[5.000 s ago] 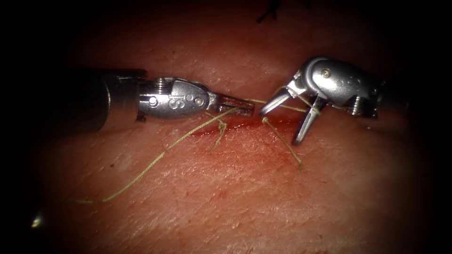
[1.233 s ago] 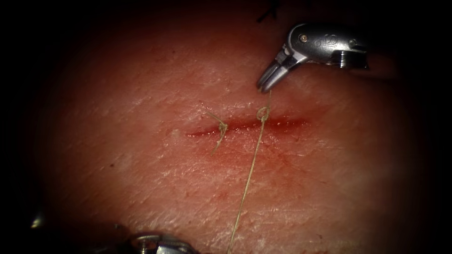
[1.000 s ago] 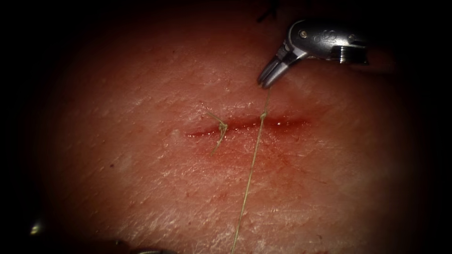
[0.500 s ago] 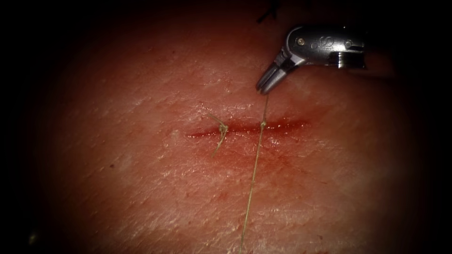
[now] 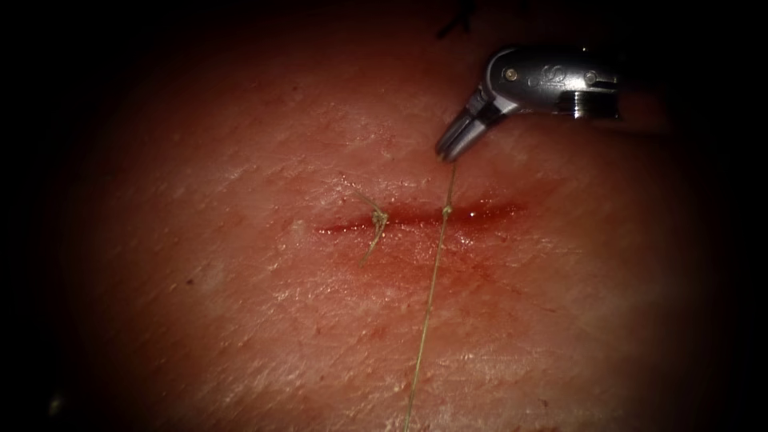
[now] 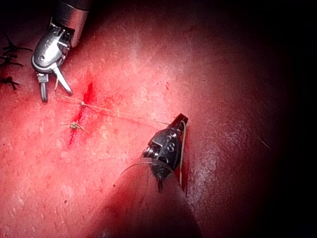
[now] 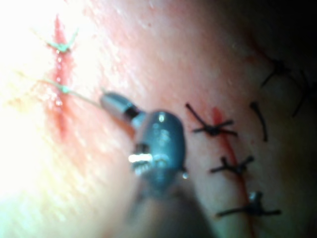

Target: Wound Closure

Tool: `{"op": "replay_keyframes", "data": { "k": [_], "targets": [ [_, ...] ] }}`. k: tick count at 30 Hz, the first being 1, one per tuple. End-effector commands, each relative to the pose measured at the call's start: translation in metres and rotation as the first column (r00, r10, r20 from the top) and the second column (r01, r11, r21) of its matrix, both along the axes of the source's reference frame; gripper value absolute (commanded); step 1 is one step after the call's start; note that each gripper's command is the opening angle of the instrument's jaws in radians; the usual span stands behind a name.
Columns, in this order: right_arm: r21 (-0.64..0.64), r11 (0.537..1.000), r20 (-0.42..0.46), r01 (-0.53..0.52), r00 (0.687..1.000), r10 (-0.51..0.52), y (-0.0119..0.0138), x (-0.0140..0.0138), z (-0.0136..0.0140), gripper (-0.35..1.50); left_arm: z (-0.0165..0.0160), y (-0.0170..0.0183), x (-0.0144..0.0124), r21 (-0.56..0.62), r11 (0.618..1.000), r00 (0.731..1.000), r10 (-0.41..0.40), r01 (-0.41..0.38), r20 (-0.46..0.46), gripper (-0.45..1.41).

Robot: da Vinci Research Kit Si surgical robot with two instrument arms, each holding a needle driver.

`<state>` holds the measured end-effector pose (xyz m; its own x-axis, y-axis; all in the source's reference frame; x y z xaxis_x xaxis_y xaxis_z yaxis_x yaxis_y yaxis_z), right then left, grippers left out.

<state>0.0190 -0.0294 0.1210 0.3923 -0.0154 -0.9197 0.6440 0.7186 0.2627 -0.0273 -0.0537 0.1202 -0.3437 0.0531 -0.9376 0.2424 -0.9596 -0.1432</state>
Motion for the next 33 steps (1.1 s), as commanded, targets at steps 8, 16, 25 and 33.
{"op": "replay_keyframes", "data": {
  "k": [8, 16, 25, 33],
  "targets": [
    [-0.073, 0.983, 0.076, -0.167, 0.982, 0.173, 0.0005, -0.0037, -0.0028, 1.28, -0.0002, 0.0044, 0.0003, -0.01, 0.999, 0.999, -0.036, 0.036, -0.012, -0.45],
    [-0.141, 0.881, 0.154, -0.451, 0.869, 0.47, 0.0046, -0.0088, -0.0069, 1.33, -0.0001, 0.007, 0.0013, -0.019, 0.998, 0.998, -0.052, 0.052, -0.031, -0.45],
    [0.011, 0.715, 0.203, -0.699, 0.702, 0.683, -0.0005, -0.0075, -0.0098, 1.16, -0.0016, 0.0107, 0.0027, -0.049, 0.996, 0.996, -0.073, 0.071, -0.053, -0.45],
    [0.084, 0.642, 0.195, -0.762, 0.644, 0.74, -0.0069, -0.0012, -0.0098, 0.86, -0.0029, 0.0132, 0.0031, -0.069, 0.995, 0.995, -0.079, 0.074, -0.066, -0.45]
  ]
}}
